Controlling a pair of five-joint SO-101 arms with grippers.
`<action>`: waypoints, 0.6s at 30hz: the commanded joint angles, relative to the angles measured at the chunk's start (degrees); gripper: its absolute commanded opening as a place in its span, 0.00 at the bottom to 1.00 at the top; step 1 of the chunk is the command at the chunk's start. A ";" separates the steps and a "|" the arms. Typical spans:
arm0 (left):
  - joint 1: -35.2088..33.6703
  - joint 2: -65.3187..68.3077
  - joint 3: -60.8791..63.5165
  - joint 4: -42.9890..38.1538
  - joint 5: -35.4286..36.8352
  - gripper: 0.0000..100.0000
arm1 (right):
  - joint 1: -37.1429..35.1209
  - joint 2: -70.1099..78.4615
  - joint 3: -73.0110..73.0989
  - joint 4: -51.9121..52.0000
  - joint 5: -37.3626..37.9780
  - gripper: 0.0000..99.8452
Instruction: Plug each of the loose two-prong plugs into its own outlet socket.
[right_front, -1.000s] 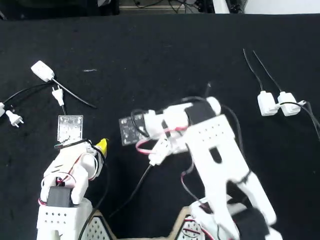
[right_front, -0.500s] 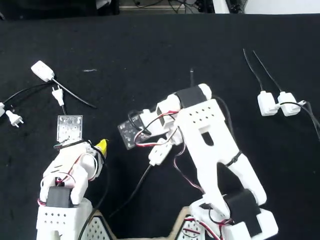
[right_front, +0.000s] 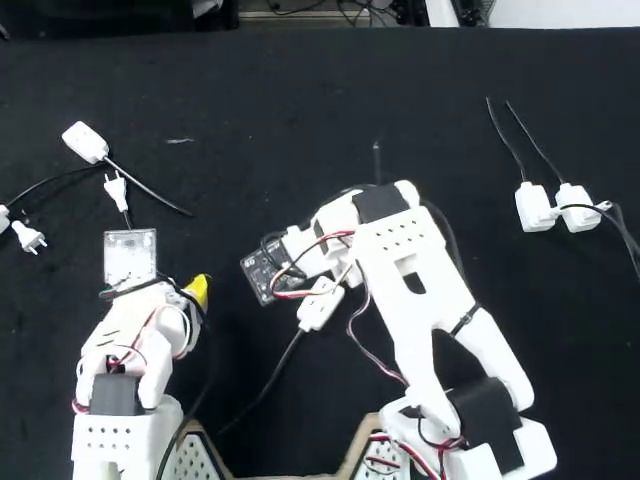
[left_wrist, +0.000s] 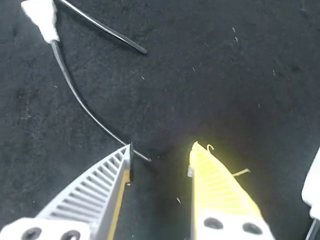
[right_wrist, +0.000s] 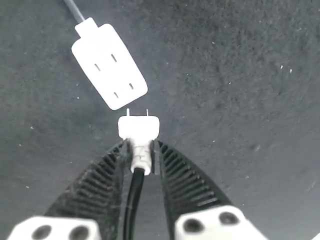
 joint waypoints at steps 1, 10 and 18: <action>-3.03 -0.35 -3.56 -1.23 2.64 0.20 | -1.93 -0.66 -0.31 2.20 5.19 0.01; -3.12 -0.35 -3.56 -1.23 2.64 0.20 | -4.40 -0.40 -2.95 9.41 12.40 0.01; -3.12 -0.35 -3.56 -1.23 2.73 0.20 | -4.48 -0.13 -2.68 3.52 12.40 0.01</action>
